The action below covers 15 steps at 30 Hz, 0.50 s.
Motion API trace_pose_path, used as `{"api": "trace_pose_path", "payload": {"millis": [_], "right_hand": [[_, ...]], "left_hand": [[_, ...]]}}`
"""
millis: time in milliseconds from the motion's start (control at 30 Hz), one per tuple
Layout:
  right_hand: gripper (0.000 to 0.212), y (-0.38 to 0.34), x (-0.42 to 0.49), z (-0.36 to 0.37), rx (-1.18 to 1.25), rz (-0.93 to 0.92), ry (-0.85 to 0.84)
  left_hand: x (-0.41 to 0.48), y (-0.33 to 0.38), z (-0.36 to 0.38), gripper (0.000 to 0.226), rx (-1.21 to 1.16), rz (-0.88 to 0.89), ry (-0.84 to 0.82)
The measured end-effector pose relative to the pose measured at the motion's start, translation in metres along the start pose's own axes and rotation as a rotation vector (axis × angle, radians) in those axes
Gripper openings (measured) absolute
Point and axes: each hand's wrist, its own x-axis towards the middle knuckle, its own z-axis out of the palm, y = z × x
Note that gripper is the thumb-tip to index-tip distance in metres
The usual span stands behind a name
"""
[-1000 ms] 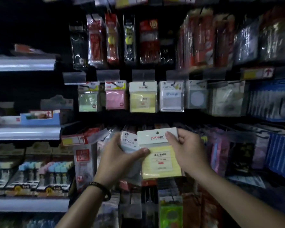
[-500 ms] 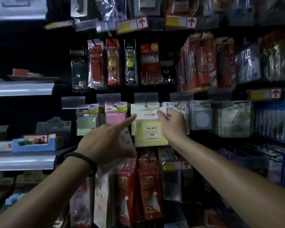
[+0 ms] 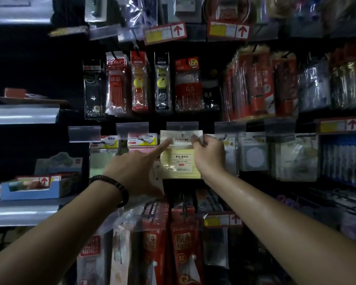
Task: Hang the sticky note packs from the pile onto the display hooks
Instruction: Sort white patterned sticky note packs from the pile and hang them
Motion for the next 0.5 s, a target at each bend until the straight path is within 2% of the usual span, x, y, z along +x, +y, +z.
{"api": "trace_pose_path", "payload": {"millis": [167, 267, 367, 500], "right_hand": [[0.047, 0.0, -0.002, -0.001, -0.099, 0.025, 0.001], [0.044, -0.001, -0.002, -0.003, -0.265, -0.063, 0.005], [0.055, -0.004, -0.002, -0.002, -0.399, -0.085, 0.047], [0.054, -0.009, -0.003, -0.007, -0.609, -0.096, 0.044]], "left_hand": [[0.004, -0.002, 0.008, 0.142, -0.031, -0.021, -0.042], [0.003, 0.0, 0.01, 0.131, -0.077, -0.038, -0.05], [-0.004, 0.003, 0.01, 0.111, -0.1, -0.048, -0.032], [-0.012, 0.009, 0.007, 0.105, -0.104, -0.077, -0.036]]}}
